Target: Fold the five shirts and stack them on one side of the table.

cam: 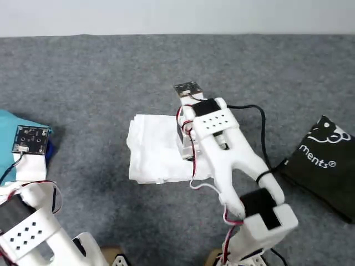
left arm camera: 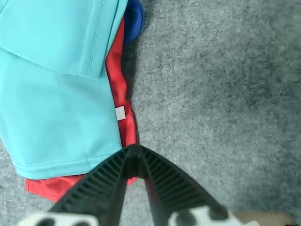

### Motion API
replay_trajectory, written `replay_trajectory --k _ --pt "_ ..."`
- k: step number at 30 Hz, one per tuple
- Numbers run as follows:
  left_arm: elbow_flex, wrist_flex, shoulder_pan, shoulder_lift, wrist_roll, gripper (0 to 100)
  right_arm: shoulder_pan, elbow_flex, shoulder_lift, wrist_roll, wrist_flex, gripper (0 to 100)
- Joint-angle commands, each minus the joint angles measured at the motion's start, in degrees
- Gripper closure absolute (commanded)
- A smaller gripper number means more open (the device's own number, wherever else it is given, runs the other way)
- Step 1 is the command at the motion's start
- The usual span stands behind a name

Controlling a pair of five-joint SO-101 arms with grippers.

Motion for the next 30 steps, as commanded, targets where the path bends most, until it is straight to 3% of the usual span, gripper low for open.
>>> replay_trajectory --k 1,11,15,19,30 --pt "-0.31 -0.79 0.00 -0.53 -0.18 99 4.26 -0.62 3.03 -0.35 -2.77 68.9" --pt "0.04 -0.79 0.00 -0.62 -0.18 99 4.79 -0.70 12.00 -0.18 -3.47 70.9" --pt "0.04 -0.79 0.00 -0.62 -0.18 99 4.79 -0.70 12.00 1.23 -3.91 84.0" --pt "0.13 -0.79 0.00 -0.62 -0.18 99 4.97 -0.70 11.65 9.67 -3.21 99.7" --pt "0.13 -0.79 0.00 -0.62 -0.18 99 5.23 -10.81 11.56 21.10 12.44 98.8"
